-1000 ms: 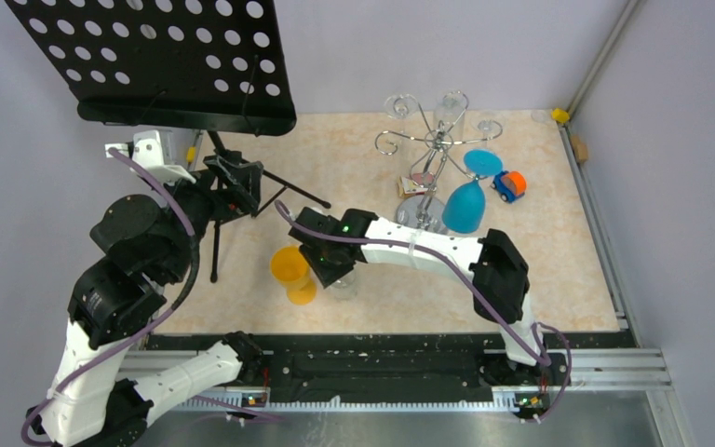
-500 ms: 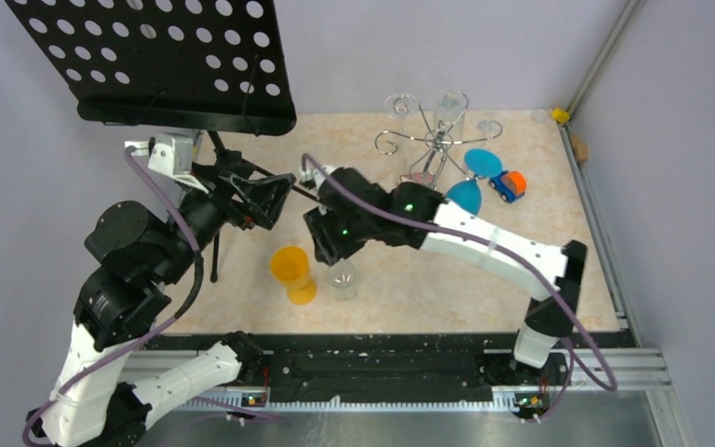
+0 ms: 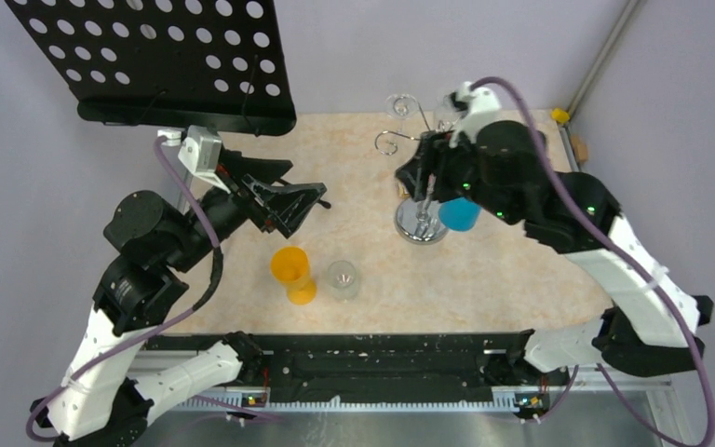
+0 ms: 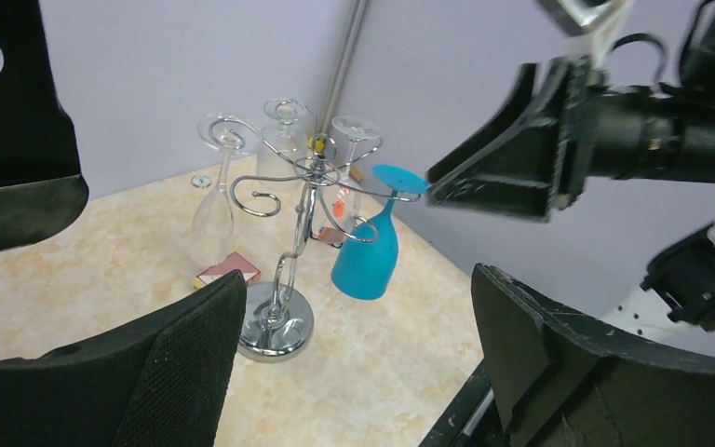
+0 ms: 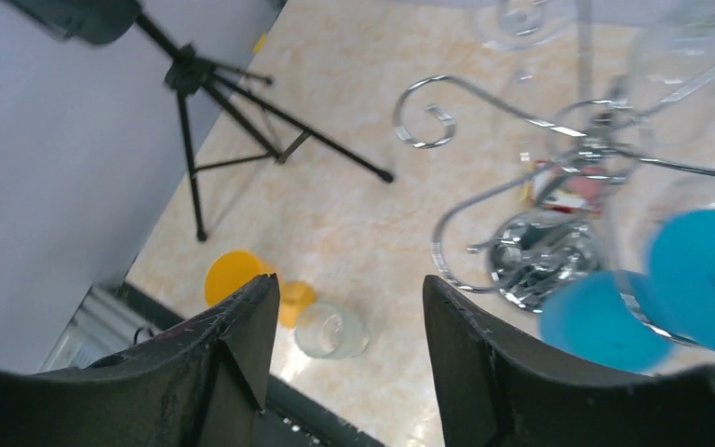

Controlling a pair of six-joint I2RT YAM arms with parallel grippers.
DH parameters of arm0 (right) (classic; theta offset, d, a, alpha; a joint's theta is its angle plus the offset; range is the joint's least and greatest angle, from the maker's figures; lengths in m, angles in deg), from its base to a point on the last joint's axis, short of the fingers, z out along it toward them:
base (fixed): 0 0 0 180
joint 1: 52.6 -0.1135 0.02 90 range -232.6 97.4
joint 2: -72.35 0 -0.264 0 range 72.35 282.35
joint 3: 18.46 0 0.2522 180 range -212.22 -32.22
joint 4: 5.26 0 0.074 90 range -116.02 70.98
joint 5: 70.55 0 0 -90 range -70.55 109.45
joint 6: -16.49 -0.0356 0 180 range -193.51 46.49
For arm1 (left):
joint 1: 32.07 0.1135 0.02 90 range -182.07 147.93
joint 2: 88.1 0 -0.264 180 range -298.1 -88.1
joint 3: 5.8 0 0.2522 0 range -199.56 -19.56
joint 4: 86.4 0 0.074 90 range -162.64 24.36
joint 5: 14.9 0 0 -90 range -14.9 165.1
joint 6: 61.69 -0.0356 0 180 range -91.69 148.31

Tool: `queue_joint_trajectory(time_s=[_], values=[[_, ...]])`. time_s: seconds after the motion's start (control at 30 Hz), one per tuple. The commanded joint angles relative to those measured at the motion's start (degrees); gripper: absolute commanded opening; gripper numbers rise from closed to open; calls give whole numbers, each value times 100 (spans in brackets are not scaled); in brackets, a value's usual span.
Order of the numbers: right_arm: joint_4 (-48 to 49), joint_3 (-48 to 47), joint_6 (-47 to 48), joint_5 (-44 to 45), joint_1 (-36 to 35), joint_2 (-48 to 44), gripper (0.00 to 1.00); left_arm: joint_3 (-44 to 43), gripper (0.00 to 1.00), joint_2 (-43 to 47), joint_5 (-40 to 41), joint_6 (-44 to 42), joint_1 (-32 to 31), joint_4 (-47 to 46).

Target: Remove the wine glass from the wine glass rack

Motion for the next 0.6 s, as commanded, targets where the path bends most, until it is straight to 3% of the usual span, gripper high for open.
queue_joint_trajectory(time_s=[0.0,0.27,0.57], values=[[-641,-368,70,1026,689,-119,62,172,93,-212,514,371,14,-355],[-1282,-542,132,562,2243,163,67,146,93,-683,357,570,14,-186],[-7,1512,-588,-1227,3589,-1050,72,109,92,-1034,446,755,7,-62]])
